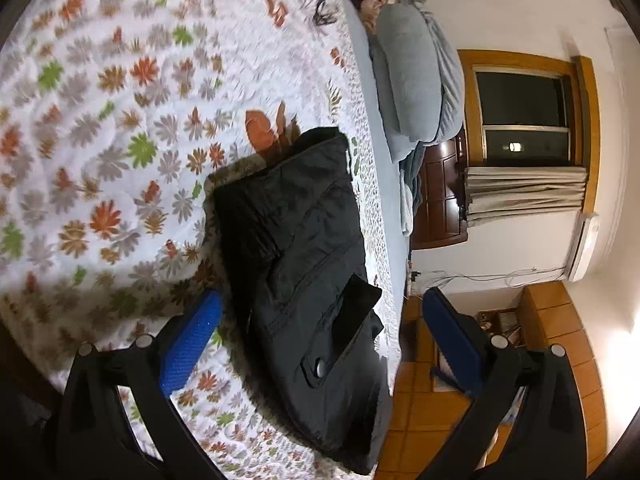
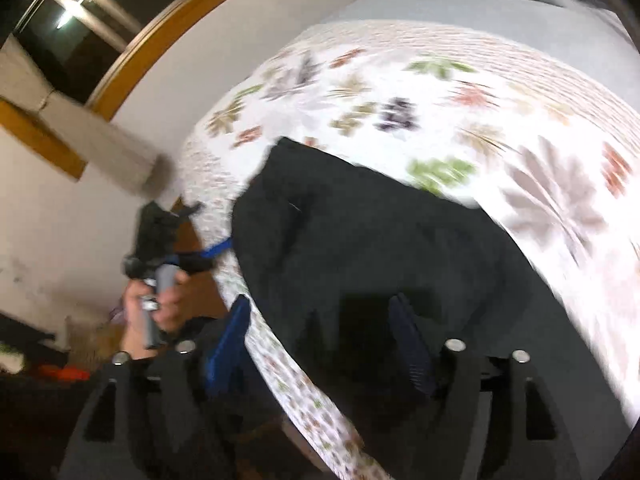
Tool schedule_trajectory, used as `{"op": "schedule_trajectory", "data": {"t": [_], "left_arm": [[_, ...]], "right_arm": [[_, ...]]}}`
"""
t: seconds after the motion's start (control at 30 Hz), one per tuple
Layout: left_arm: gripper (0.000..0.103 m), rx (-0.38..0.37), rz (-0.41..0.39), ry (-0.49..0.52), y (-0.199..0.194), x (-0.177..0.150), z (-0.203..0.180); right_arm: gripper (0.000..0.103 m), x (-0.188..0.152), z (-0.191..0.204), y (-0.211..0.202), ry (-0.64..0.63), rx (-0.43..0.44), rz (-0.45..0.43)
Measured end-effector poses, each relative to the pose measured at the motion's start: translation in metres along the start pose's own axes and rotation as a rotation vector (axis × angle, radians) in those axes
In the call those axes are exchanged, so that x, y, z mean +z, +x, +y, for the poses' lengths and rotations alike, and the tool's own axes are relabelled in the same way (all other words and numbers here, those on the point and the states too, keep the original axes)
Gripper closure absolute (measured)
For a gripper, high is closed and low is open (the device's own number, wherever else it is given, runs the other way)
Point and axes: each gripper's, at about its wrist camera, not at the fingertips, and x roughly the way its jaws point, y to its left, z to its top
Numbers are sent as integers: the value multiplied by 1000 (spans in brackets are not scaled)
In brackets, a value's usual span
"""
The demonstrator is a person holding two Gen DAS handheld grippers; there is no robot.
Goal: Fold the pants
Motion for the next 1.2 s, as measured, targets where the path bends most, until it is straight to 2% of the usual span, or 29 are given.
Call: {"op": "schedule_trajectory", "data": {"t": [0.07, 0.17, 0.33, 0.5, 0.6, 0.63, 0.73, 0.8, 0.83, 0.87, 0.9, 0.93, 0.97, 1.03, 1.13, 1.2], "left_arm": [[3, 19, 6, -9, 5, 2, 3], [3, 31, 4, -20, 12, 3, 8], [3, 18, -8, -32, 14, 3, 9], [3, 11, 19, -25, 20, 4, 1], [3, 86, 34, 30, 30, 2, -11], [3, 90, 28, 27, 30, 2, -9], [3, 33, -13, -40, 26, 2, 2], [5, 26, -37, -41, 24, -1, 4], [11, 44, -44, -39, 23, -3, 4], [24, 61, -45, -33, 23, -4, 4], [32, 75, -38, -27, 24, -4, 4], [38, 80, -36, -36, 23, -3, 6], [39, 70, -37, -59, 23, -1, 10], [37, 37, -32, -103, 22, 1, 19], [21, -11, -40, -113, 21, 2, 19], [17, -17, -42, -105, 21, 0, 17]], "right_arm": [[17, 38, 4, 21, -19, 45, 74], [16, 91, 12, 58, -61, 65, 175], [14, 147, 31, 124, -152, 36, 312], [14, 169, 34, 162, -187, 31, 362], [14, 173, 29, 173, -196, 38, 380], [14, 173, 26, 177, -195, 35, 386], [14, 177, 22, 185, -196, 41, 407], [14, 180, 21, 194, -202, 45, 433], [14, 182, 22, 200, -205, 44, 446], [14, 185, 22, 208, -211, 44, 463], [14, 187, 24, 214, -220, 47, 473], [14, 189, 26, 219, -228, 50, 482], [14, 190, 27, 224, -235, 56, 490], [14, 196, 31, 238, -255, 73, 512], [14, 203, 35, 256, -270, 84, 537], [13, 206, 38, 268, -281, 96, 564]]}}
